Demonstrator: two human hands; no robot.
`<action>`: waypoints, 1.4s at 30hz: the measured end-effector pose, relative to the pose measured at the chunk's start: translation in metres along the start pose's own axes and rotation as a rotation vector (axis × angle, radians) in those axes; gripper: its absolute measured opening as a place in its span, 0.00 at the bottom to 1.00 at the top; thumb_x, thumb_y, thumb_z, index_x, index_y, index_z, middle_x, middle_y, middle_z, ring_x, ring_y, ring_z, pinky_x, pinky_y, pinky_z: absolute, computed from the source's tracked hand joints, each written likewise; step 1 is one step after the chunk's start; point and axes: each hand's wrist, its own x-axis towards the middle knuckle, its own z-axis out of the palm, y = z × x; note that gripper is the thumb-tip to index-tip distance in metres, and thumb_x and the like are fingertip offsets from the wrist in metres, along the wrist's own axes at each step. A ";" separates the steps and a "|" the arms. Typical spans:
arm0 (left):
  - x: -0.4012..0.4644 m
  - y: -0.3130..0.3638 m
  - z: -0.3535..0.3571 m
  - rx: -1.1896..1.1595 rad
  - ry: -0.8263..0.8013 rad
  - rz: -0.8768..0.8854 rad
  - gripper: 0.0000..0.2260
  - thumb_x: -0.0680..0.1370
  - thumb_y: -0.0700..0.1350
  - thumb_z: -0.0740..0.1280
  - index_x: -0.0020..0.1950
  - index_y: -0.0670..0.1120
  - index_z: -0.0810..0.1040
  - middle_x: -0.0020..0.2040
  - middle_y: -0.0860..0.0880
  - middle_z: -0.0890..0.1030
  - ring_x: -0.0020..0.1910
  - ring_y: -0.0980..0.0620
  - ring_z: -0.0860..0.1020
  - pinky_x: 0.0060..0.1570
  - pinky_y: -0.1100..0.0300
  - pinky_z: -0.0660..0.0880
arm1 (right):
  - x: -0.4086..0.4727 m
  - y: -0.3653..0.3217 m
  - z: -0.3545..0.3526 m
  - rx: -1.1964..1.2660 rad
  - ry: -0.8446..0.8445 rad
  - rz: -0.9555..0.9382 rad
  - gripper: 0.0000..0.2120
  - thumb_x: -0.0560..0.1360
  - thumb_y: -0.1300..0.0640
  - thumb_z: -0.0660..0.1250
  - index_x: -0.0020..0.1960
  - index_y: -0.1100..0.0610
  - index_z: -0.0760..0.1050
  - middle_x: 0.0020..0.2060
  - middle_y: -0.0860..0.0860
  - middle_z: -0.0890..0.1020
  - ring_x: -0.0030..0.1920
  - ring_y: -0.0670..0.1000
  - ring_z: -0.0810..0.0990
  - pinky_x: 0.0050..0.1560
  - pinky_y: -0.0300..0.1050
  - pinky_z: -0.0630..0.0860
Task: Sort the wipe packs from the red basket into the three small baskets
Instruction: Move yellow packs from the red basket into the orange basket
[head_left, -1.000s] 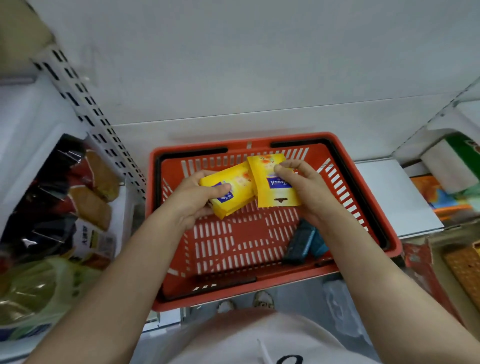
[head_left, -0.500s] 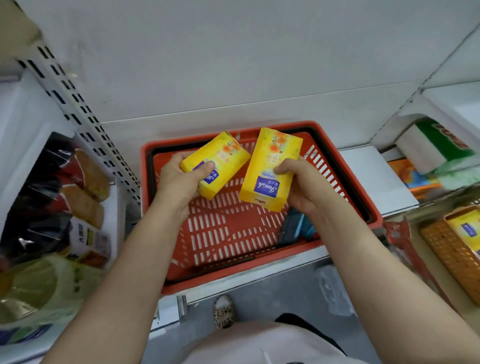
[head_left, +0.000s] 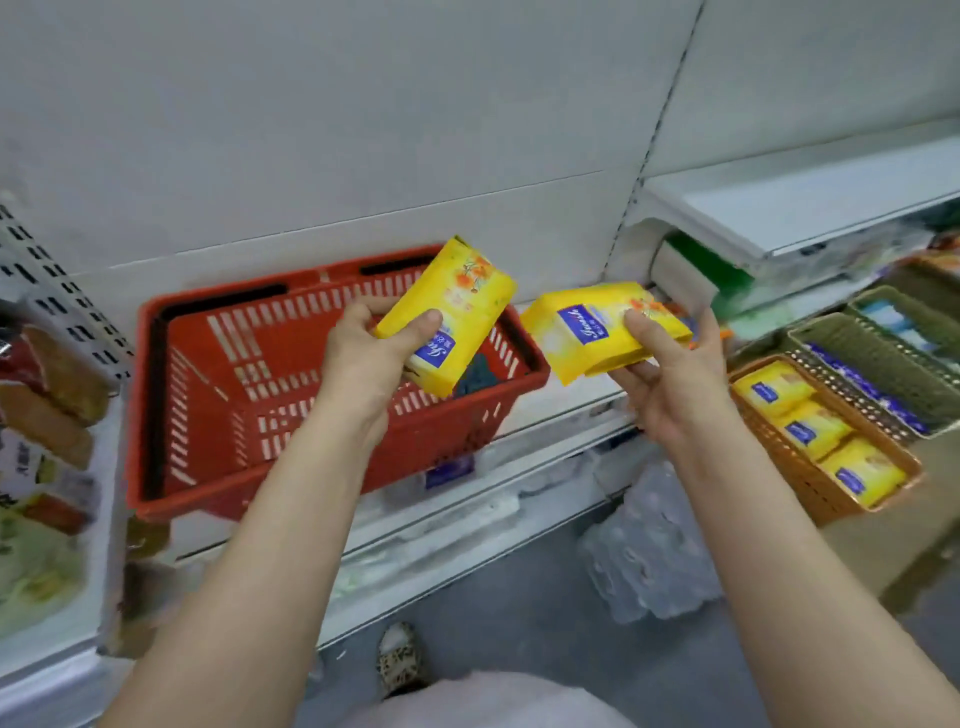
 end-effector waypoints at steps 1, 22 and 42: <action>-0.015 -0.007 0.019 0.004 -0.039 -0.006 0.13 0.72 0.40 0.76 0.48 0.49 0.74 0.43 0.47 0.82 0.33 0.52 0.82 0.29 0.60 0.75 | -0.009 -0.009 -0.030 0.023 0.025 -0.013 0.37 0.71 0.61 0.76 0.74 0.47 0.61 0.61 0.56 0.81 0.49 0.58 0.85 0.43 0.55 0.82; -0.168 -0.124 0.322 0.137 -0.441 -0.246 0.17 0.73 0.38 0.74 0.60 0.45 0.77 0.47 0.47 0.85 0.37 0.51 0.84 0.35 0.56 0.81 | -0.051 -0.081 -0.410 0.051 0.374 0.137 0.23 0.69 0.70 0.73 0.60 0.56 0.71 0.51 0.56 0.83 0.40 0.53 0.85 0.35 0.47 0.82; -0.049 -0.200 0.525 0.210 -0.264 -0.442 0.19 0.72 0.43 0.76 0.61 0.49 0.79 0.52 0.48 0.84 0.45 0.51 0.85 0.43 0.56 0.81 | 0.224 -0.144 -0.512 -0.433 0.108 0.398 0.19 0.65 0.61 0.80 0.52 0.52 0.78 0.49 0.54 0.85 0.43 0.52 0.85 0.48 0.52 0.83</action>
